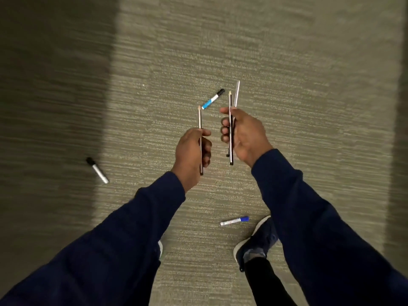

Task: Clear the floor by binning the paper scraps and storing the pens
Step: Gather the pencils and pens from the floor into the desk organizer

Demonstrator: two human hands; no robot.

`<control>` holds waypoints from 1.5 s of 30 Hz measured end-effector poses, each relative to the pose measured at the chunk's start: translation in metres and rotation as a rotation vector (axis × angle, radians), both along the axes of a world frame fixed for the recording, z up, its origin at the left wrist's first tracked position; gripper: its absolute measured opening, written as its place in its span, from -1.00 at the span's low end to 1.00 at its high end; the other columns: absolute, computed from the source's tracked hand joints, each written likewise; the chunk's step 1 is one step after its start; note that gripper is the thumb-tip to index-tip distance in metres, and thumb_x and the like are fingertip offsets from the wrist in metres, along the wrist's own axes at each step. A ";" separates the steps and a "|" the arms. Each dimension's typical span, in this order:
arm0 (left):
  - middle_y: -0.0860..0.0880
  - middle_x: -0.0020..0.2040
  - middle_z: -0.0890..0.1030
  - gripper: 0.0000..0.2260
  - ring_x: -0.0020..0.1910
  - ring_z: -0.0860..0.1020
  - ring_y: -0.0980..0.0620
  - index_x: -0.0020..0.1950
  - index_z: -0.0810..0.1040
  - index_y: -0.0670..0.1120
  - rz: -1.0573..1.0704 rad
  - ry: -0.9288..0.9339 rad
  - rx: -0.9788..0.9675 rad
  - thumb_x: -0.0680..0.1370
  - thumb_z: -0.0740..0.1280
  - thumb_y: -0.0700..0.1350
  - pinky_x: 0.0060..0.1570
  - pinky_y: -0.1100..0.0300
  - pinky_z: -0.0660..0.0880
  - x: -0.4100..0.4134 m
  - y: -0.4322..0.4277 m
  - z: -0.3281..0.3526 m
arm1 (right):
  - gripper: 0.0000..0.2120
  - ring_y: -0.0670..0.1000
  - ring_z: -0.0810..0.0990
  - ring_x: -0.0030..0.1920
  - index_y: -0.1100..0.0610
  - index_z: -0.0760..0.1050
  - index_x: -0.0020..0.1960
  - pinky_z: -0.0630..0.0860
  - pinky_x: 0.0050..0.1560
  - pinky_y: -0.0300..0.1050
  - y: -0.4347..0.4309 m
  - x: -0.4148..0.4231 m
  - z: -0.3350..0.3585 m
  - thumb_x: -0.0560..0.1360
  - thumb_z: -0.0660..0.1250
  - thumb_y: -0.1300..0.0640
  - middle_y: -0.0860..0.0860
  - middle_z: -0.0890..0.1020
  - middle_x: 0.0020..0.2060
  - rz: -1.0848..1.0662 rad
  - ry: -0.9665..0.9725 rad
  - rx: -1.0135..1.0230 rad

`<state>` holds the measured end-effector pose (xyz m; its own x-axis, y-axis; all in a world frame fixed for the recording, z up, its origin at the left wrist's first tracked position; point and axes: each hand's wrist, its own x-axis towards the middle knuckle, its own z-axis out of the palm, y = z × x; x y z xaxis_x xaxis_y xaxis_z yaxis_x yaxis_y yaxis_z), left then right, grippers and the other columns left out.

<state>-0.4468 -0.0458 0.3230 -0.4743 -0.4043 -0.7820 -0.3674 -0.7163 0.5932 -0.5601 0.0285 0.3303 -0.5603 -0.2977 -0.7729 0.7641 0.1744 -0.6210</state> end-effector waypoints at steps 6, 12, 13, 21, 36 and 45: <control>0.00 -0.43 0.49 -0.79 -0.56 0.34 0.07 -0.02 0.56 -0.10 0.044 0.012 -0.046 0.58 0.15 -0.07 -0.54 0.23 0.25 0.050 -0.064 0.137 | -0.82 0.01 0.59 -0.40 0.22 0.57 0.00 0.56 -0.38 -0.15 -0.077 0.041 0.151 0.63 0.20 0.23 0.08 0.60 -0.33 -0.069 -0.080 -0.124; -0.04 -0.37 0.52 -0.75 -0.55 0.34 0.08 0.01 0.54 -0.12 0.095 -0.004 -0.009 0.62 0.17 0.01 -0.52 0.22 0.24 0.109 -0.112 0.261 | -0.83 0.09 0.66 -0.28 0.24 0.49 0.09 0.63 -0.19 -0.03 -0.146 0.094 0.288 0.66 0.13 0.24 0.13 0.64 -0.27 -0.125 -0.011 -0.246; -0.05 -0.35 0.54 -0.73 -0.55 0.34 0.08 0.02 0.55 -0.13 0.101 0.006 0.005 0.63 0.17 0.02 -0.53 0.22 0.25 0.116 -0.120 0.280 | -0.82 0.09 0.67 -0.25 0.23 0.48 0.12 0.63 -0.16 -0.03 -0.157 0.103 0.307 0.66 0.12 0.24 0.13 0.64 -0.25 -0.128 0.014 -0.268; -0.07 -0.35 0.52 -0.96 -0.55 0.30 0.09 0.01 0.42 -0.11 0.109 0.289 -0.036 0.64 0.20 -0.19 -0.56 0.25 0.19 0.166 -0.176 0.389 | -0.78 0.14 0.69 -0.16 0.26 0.44 0.25 0.63 -0.01 0.04 -0.218 0.173 0.406 0.67 0.11 0.27 0.16 0.66 -0.22 -0.159 0.036 -0.360; 0.00 -0.39 0.49 -0.84 -0.51 0.36 0.12 0.06 0.54 -0.07 0.090 0.200 -0.202 0.68 0.17 -0.10 -0.54 0.24 0.26 0.312 -0.146 0.480 | -0.77 0.02 0.75 -0.03 0.16 0.54 0.20 0.65 -0.14 -0.10 -0.188 0.326 0.475 0.67 0.16 0.15 0.09 0.76 -0.06 0.174 0.192 -0.294; -0.09 -0.23 0.64 -0.79 -0.42 0.54 0.03 0.15 0.55 -0.10 0.101 0.228 -0.200 0.69 0.17 -0.05 -0.49 0.18 0.37 0.436 -0.130 0.507 | -0.78 0.08 0.73 0.09 0.15 0.50 0.18 0.59 0.18 0.09 -0.186 0.428 0.506 0.70 0.11 0.12 0.14 0.75 -0.01 0.278 0.212 -0.355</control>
